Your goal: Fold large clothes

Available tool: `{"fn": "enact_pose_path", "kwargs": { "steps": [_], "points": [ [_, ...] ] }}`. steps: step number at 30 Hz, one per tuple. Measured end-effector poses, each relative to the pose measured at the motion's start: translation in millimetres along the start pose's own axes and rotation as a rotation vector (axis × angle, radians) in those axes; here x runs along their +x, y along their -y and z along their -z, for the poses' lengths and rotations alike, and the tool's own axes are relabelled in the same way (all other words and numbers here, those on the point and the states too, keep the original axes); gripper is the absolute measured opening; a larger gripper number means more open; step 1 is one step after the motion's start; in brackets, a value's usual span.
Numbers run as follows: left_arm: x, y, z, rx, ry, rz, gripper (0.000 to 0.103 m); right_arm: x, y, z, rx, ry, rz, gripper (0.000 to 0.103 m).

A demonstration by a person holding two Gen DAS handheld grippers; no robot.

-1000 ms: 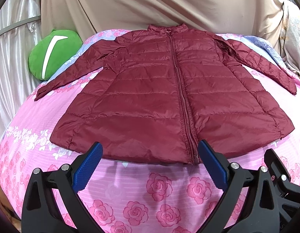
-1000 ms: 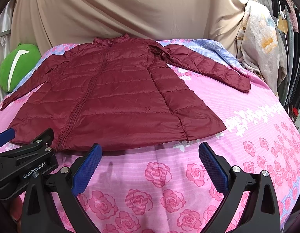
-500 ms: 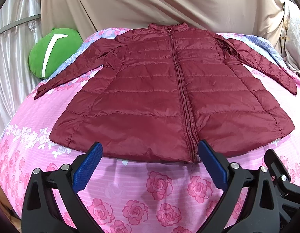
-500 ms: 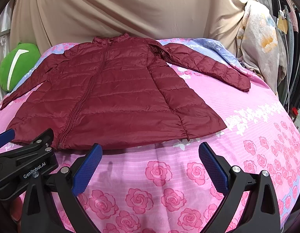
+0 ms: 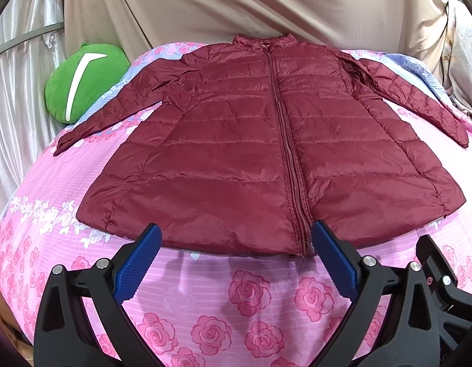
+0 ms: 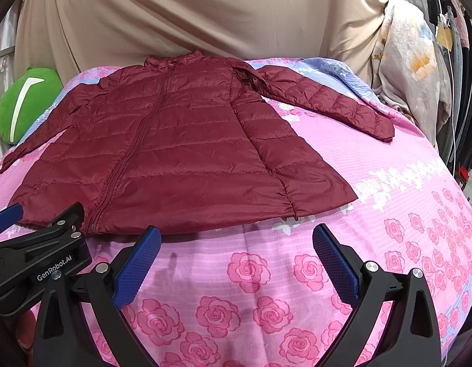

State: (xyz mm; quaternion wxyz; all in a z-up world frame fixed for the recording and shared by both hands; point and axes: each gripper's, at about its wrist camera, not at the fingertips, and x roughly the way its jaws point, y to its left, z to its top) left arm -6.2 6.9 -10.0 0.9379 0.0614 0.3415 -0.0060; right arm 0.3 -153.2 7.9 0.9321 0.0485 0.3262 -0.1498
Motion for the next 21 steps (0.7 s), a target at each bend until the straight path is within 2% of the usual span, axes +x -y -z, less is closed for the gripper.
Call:
{"fn": "enact_pose_path", "kwargs": {
  "steps": [21],
  "points": [
    [5.7,0.2,2.7,-0.001,-0.011,0.000,0.095,4.0,-0.3,2.2,0.000,-0.005,0.000,0.098]
  ]
}}
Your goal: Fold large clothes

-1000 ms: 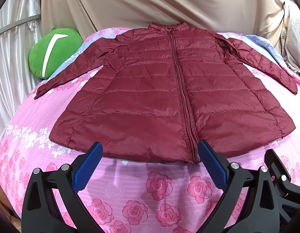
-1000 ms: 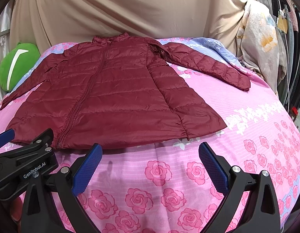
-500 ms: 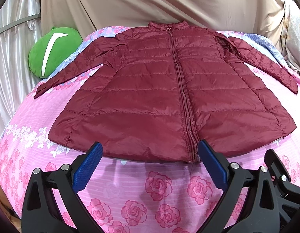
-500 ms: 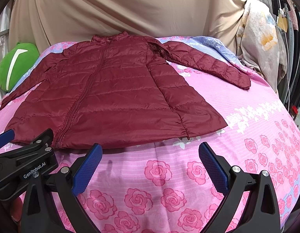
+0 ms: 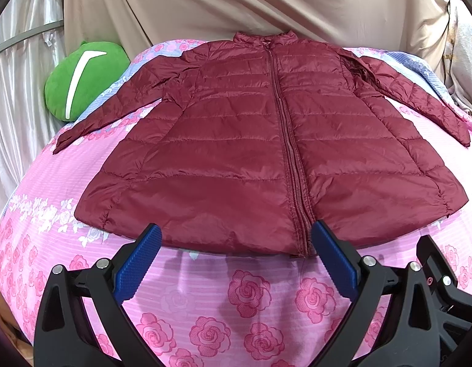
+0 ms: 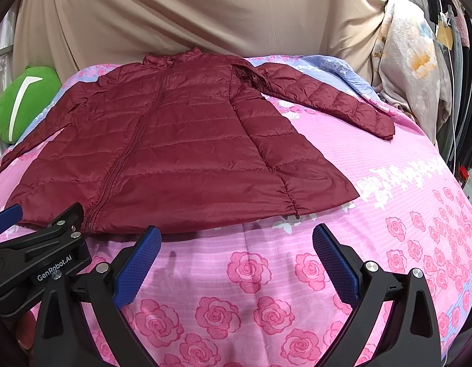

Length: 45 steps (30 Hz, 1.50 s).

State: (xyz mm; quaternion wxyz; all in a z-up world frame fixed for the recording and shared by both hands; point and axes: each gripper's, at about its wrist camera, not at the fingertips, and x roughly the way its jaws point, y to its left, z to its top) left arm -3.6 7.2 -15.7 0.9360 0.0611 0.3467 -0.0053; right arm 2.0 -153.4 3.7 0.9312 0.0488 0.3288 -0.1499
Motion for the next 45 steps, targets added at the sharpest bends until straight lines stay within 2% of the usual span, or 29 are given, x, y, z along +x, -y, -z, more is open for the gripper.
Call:
{"fn": "enact_pose_path", "kwargs": {
  "steps": [5,8,12,15,18,21,24,28,32,36,37,38,39,40,41,42,43,45],
  "points": [
    [5,-1,0,-0.001,-0.011,0.004,0.096,2,0,2,-0.002,-0.003,-0.002,0.098],
    [9,-2,-1,0.004,-0.032,0.033,0.097,6,3,6,-0.006,-0.017,-0.037,0.098],
    [12,-11,-9,-0.008,-0.039,0.043,0.098,9,22,2,0.007,-0.005,-0.047,0.098],
    [12,-22,-19,-0.004,-0.018,0.018,0.098,17,61,-14,0.059,-0.011,-0.032,0.098],
    [16,-36,-35,-0.004,-0.005,0.009,0.098,35,110,-47,0.136,-0.017,0.010,0.098],
    [28,-53,-54,-0.009,-0.011,0.025,0.098,54,163,-69,0.197,-0.022,0.075,0.098],
    [41,-67,-73,-0.036,-0.026,0.065,0.098,89,227,-93,0.293,-0.066,0.127,0.098],
    [50,-75,-95,-0.059,0.002,0.084,0.098,134,294,-110,0.441,-0.124,0.168,0.098],
    [60,-71,-114,-0.045,0.036,0.084,0.098,173,331,-119,0.504,-0.168,0.180,0.093],
    [75,-63,-133,-0.028,0.048,0.094,0.098,206,345,-130,0.544,-0.195,0.187,0.090],
    [79,-62,-135,-0.026,0.047,0.101,0.098,210,348,-134,0.545,-0.183,0.203,0.085],
    [83,-59,-139,-0.025,0.044,0.112,0.098,213,349,-137,0.543,-0.178,0.207,0.074],
    [86,-57,-141,-0.023,0.041,0.121,0.098,217,350,-142,0.539,-0.179,0.203,0.069],
    [91,-55,-145,-0.021,0.032,0.138,0.098,220,350,-146,0.538,-0.177,0.204,0.055],
    [94,-53,-147,-0.022,0.027,0.151,0.098,223,352,-151,0.539,-0.172,0.202,0.036],
    [97,-52,-149,-0.024,0.021,0.165,0.098,225,353,-157,0.542,-0.170,0.205,0.027],
    [102,-51,-151,-0.028,0.012,0.177,0.098,227,356,-165,0.547,-0.165,0.208,0.009],
    [109,-50,-155,-0.034,0.002,0.187,0.097,221,356,-185,0.551,-0.118,0.221,0.006]
  ]
}}
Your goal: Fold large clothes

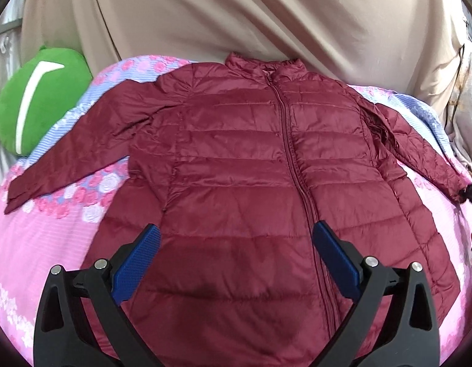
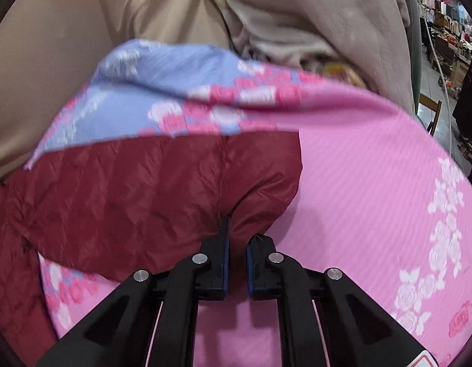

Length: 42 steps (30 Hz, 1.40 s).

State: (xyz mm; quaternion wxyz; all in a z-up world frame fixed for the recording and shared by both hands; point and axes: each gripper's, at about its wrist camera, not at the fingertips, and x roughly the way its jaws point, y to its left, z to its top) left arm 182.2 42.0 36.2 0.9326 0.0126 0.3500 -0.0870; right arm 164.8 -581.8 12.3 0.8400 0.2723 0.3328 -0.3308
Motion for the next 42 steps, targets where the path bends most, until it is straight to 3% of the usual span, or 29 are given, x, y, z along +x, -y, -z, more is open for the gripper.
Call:
{"fn": "enact_pose_path", "kwargs": {
  "steps": [4,7,9,13,17,19,28,31,33,34,35,37,40,42],
  "points": [
    [5,-4,-4,0.011,0.010,-0.033,0.097,-52,-34,-44,-0.045,0.211,0.043,0.005],
    [6,-11,-8,0.006,0.018,-0.047,0.097,-104,-73,-73,-0.077,0.362,0.030,0.005],
    [6,-16,-12,0.001,0.025,-0.056,0.097,-140,-120,-83,-0.148,0.444,-0.031,0.005],
    [4,-25,-26,-0.033,0.048,-0.048,0.097,-183,-227,-70,-0.319,0.495,-0.211,0.005],
    [-2,-33,-36,-0.055,0.073,-0.019,0.097,-199,-345,-18,-0.518,0.453,-0.403,0.005],
    [-2,-38,-42,-0.052,0.085,-0.011,0.097,-198,-400,21,-0.633,0.392,-0.487,0.005],
    [18,-75,-43,-0.092,0.052,-0.036,0.097,-155,-554,177,-0.933,0.063,-0.748,0.005],
    [34,-92,-37,-0.104,0.005,-0.049,0.097,-137,-583,218,-1.025,-0.087,-0.834,0.005],
    [42,-101,-34,-0.116,-0.022,-0.044,0.097,-133,-582,233,-1.057,-0.088,-0.850,0.010],
    [48,-107,-34,-0.121,-0.037,-0.031,0.097,-134,-580,232,-1.055,-0.080,-0.865,0.020],
    [53,-111,-35,-0.126,-0.049,-0.019,0.097,-139,-572,231,-1.039,-0.061,-0.894,0.036],
    [62,-116,-40,-0.136,-0.060,-0.002,0.097,-153,-550,212,-0.986,0.004,-0.949,0.049],
    [82,-120,-59,-0.167,-0.081,0.068,0.097,-169,-500,166,-0.892,0.119,-0.918,0.051],
    [96,-119,-72,-0.189,-0.087,0.115,0.098,-166,-471,141,-0.843,0.184,-0.823,0.054]
  ]
}}
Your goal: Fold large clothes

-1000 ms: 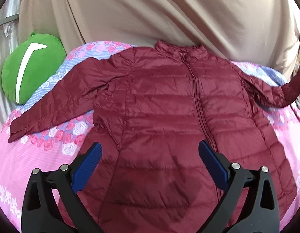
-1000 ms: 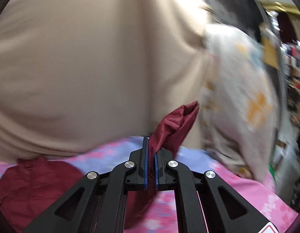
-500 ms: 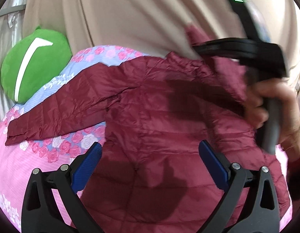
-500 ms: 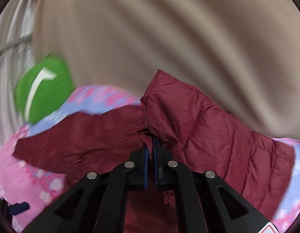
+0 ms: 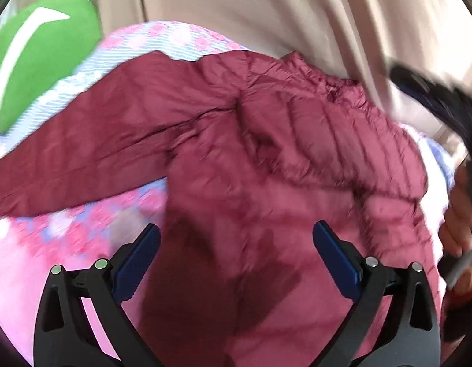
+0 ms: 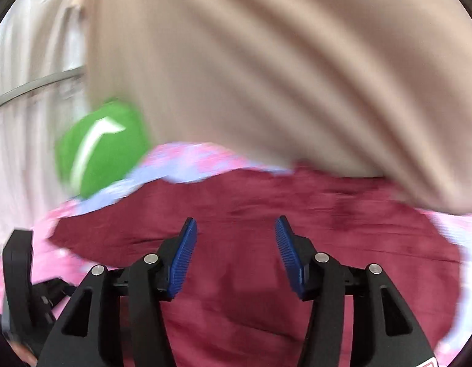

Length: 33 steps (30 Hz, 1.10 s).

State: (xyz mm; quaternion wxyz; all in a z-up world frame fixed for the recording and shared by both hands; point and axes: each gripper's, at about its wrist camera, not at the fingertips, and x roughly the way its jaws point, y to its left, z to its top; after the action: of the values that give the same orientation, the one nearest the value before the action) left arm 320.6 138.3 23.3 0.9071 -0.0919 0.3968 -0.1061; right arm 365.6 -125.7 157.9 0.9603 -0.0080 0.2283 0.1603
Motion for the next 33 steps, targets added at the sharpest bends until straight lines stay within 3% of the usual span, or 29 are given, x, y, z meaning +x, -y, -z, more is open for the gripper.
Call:
{"fn": "enact_pose_path", "kwargs": {
  "steps": [4,6,8,10,11,12,13,14,15,16,18,19,20,21,24,26,29,31,33],
  "points": [
    [47,7,-34,-0.066,-0.043,0.064,0.098,-34,90,28,0.051,-0.026,0.286,0.059],
    [71,13,-45,-0.101,-0.060,0.103,0.097,-42,135,46,0.122,-0.064,0.381,0.059],
    [86,21,-51,-0.097,-0.073,0.106,0.096,-46,167,64,0.184,-0.104,0.424,0.059],
    [100,29,-56,-0.085,-0.071,0.061,0.087,-48,193,79,0.238,-0.136,0.427,0.059],
    [104,33,-59,-0.074,-0.069,0.038,0.079,-47,202,84,0.260,-0.148,0.423,0.059],
    [107,35,-62,-0.064,-0.065,0.014,0.061,-42,210,89,0.285,-0.163,0.412,0.059],
    [108,38,-65,-0.049,-0.058,-0.013,0.049,-37,217,91,0.307,-0.177,0.405,0.059],
    [106,38,-70,-0.037,-0.048,-0.036,0.022,-32,222,94,0.322,-0.185,0.402,0.059],
    [103,36,-74,-0.041,-0.042,-0.035,0.011,-26,228,95,0.351,-0.193,0.396,0.059],
    [97,32,-78,-0.059,-0.027,-0.025,0.007,-19,224,95,0.365,-0.196,0.384,0.059],
    [81,23,-85,-0.071,0.021,-0.028,0.004,-15,226,95,0.375,-0.193,0.366,0.047],
    [76,22,-87,-0.069,0.038,-0.040,0.004,-14,223,92,0.364,-0.176,0.349,0.024],
    [73,19,-88,-0.065,0.052,-0.053,0.004,-11,221,90,0.355,-0.167,0.324,0.012],
    [73,17,-89,-0.065,0.053,-0.069,0.004,-10,218,89,0.351,-0.156,0.309,0.011],
    [97,14,-81,-0.038,0.007,-0.135,0.004,9,218,97,0.331,-0.207,0.332,0.009],
    [109,18,-72,-0.008,0.009,-0.162,0.004,-1,222,97,0.353,-0.182,0.338,0.013],
    [110,24,-66,0.028,0.047,-0.180,0.004,-48,222,97,0.354,-0.086,0.365,0.037],
    [112,24,-64,0.027,0.057,-0.170,0.005,-69,217,108,0.297,-0.101,0.396,0.042],
    [115,23,-61,0.021,0.065,-0.161,0.006,-71,209,125,0.215,-0.174,0.399,0.042]
  ]
}}
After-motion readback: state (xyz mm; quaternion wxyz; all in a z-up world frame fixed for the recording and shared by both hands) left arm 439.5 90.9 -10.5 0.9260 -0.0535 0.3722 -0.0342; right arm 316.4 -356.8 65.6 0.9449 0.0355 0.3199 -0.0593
